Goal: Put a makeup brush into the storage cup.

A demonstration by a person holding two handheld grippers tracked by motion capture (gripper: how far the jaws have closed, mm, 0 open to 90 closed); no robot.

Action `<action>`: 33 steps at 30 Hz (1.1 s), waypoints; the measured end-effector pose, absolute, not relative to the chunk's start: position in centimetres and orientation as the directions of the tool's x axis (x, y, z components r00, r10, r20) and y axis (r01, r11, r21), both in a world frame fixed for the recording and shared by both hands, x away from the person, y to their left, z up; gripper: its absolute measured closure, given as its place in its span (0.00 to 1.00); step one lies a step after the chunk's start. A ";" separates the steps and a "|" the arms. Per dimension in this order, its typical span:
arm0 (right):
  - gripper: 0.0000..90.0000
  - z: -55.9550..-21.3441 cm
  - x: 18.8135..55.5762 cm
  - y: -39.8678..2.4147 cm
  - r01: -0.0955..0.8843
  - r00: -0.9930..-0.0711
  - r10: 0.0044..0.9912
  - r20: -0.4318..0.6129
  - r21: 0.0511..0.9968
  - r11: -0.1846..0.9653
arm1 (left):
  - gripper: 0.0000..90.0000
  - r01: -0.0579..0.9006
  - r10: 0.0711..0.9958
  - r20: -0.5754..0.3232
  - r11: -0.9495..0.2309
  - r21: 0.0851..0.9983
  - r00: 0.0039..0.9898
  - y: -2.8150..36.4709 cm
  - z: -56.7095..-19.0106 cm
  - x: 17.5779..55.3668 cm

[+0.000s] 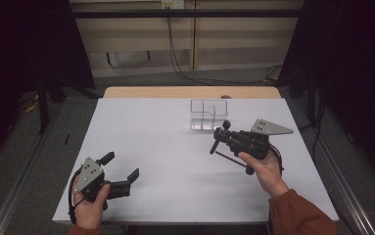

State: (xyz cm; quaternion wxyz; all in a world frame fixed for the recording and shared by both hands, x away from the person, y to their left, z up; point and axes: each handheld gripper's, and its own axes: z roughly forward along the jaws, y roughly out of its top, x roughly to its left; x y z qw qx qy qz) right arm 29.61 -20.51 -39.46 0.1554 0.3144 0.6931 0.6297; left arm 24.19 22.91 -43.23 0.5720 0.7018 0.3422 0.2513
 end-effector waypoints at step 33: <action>0.88 -36.3 36.3 -22.2 0.214 -0.654 0.749 0.101 0.975 0.055 | 0.02 0.194 0.771 -0.037 -0.114 0.974 0.636 23.8 -43.1 24.0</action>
